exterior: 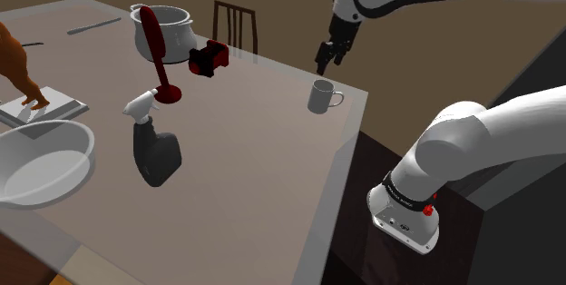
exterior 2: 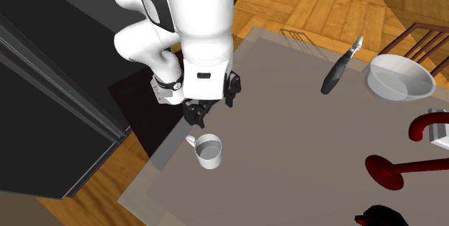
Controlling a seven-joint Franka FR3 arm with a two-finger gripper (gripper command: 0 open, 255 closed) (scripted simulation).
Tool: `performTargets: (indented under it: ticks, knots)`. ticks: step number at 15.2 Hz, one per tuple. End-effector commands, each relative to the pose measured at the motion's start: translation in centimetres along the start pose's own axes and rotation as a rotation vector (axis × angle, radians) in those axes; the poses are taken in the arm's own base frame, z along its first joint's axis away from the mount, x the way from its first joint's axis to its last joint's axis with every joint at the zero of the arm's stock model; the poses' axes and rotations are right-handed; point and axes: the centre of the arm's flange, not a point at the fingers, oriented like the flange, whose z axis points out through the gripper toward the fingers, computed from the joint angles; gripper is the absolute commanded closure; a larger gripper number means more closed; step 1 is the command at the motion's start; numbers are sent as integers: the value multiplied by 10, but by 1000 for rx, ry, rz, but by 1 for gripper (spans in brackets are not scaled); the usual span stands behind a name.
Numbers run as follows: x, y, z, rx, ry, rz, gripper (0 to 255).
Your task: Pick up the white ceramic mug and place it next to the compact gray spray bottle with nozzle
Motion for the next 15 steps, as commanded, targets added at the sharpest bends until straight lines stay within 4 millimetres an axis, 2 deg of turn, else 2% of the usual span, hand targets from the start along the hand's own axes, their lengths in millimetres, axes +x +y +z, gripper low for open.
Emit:
performTargets:
  ticks: [1, 5, 12, 15]
  knots:
    - [6, 5, 26, 0, 6, 35, 0]
    - [16, 10, 74, -1, 10, 98, 0]
    - [16, 10, 111, -1, 10, 98, 0]
    - [16, 10, 114, -1, 10, 98, 0]
